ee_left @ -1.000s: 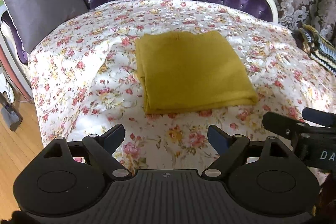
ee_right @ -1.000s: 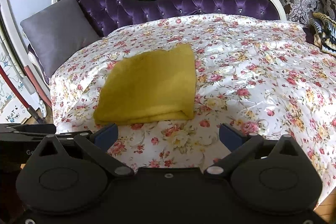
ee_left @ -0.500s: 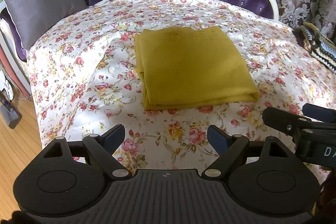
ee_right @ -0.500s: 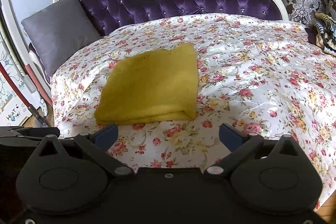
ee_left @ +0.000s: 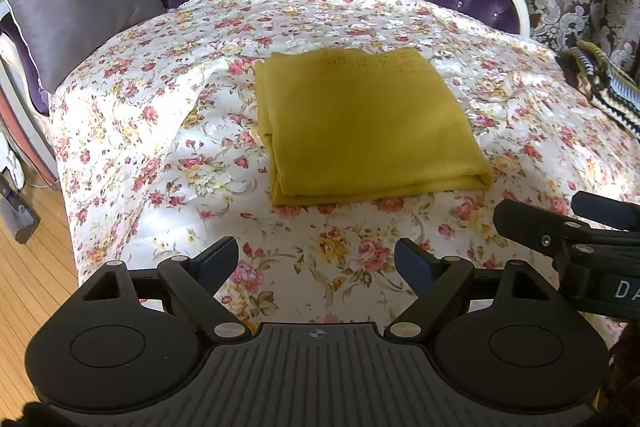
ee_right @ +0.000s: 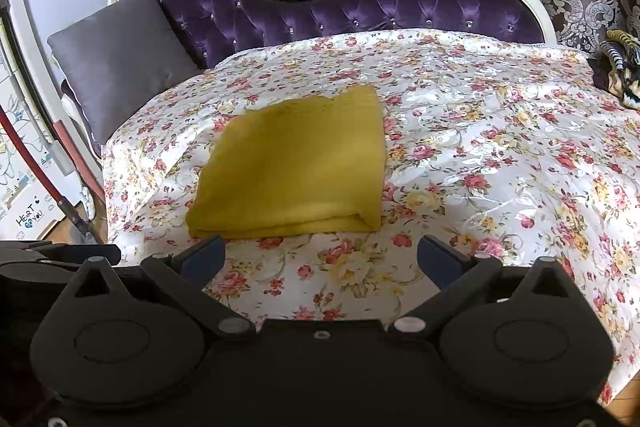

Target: Fold small clothes

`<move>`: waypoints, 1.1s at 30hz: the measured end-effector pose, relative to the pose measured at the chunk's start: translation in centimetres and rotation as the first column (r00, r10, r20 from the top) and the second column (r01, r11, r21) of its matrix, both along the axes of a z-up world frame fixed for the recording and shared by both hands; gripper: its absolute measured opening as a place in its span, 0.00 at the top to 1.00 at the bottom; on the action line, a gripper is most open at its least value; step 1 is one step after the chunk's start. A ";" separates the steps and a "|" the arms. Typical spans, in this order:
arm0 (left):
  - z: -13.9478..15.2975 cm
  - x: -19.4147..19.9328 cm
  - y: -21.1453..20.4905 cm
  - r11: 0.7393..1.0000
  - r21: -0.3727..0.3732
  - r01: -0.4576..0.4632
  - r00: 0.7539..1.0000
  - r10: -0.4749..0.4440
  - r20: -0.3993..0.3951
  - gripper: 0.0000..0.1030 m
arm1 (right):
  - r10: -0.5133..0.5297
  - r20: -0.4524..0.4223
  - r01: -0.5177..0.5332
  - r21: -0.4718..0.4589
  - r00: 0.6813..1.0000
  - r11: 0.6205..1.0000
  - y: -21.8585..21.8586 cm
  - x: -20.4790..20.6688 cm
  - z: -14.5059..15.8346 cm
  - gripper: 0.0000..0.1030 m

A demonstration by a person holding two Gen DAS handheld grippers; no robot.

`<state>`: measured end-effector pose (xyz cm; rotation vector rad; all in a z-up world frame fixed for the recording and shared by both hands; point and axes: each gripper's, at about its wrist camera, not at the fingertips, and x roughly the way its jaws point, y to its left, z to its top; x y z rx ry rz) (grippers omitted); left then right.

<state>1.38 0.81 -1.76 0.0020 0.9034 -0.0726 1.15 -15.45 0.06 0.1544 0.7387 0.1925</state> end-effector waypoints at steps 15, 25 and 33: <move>0.1 0.0 -0.1 1.000 -0.007 0.003 1.000 -0.003 -0.007 0.18 | 0.011 0.001 -0.011 0.005 1.000 1.000 0.2 0.1 0.0 0.01; -0.1 0.2 0.1 1.000 -0.011 0.001 1.000 -0.001 -0.018 0.18 | 0.018 -0.009 -0.018 0.009 1.000 1.000 0.0 0.3 -0.3 0.01; 0.1 0.4 0.8 0.999 -0.018 -0.030 0.999 0.030 -0.012 0.18 | 0.017 -0.008 -0.017 0.010 1.000 1.000 0.0 0.3 -0.2 0.01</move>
